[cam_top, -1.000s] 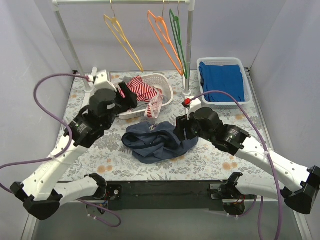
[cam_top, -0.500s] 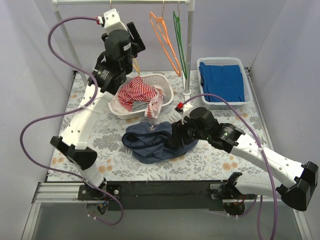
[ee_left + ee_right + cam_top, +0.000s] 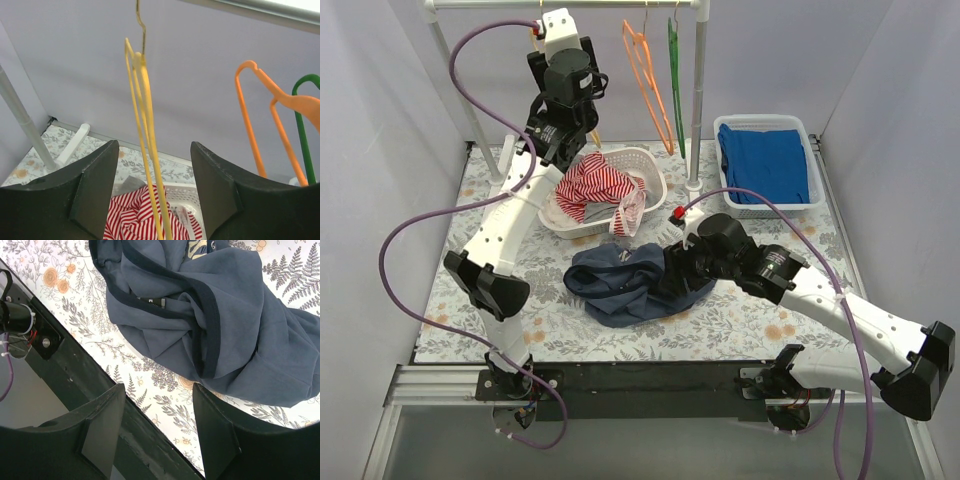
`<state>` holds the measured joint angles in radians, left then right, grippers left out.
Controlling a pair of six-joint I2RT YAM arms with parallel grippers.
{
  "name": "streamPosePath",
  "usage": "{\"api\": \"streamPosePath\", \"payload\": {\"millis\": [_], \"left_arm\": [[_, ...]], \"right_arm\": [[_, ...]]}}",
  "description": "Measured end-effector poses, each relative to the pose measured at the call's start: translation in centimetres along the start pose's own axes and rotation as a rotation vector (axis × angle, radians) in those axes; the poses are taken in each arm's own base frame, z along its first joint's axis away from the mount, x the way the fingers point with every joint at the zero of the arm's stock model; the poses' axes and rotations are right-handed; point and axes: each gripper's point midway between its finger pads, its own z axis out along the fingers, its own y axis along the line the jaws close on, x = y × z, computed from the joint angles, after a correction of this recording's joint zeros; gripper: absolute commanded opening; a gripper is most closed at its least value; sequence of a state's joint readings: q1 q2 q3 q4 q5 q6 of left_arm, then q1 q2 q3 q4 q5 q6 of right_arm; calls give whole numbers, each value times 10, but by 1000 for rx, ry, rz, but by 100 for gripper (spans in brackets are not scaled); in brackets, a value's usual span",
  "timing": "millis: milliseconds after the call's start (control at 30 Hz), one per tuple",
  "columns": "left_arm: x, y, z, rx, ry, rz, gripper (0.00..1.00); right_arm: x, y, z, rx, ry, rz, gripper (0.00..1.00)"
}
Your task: Place the tank top on the hanger
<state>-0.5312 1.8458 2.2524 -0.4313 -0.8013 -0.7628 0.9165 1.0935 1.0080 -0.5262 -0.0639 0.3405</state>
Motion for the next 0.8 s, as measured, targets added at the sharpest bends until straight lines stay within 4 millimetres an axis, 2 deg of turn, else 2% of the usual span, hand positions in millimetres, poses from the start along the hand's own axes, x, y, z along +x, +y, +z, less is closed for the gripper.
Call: {"api": "streamPosePath", "payload": {"millis": [167,433,800], "left_arm": [[2,9,19,-21,-4,-21,55],[40,25,53,-36,77,-20,47],[61,33,62,-29,130,-33,24]], "right_arm": [[-5,3,2,-6,9,-6,64],[-3,5,6,-15,38,-8,64],[1,5,11,-25,62,-8,64]]}}
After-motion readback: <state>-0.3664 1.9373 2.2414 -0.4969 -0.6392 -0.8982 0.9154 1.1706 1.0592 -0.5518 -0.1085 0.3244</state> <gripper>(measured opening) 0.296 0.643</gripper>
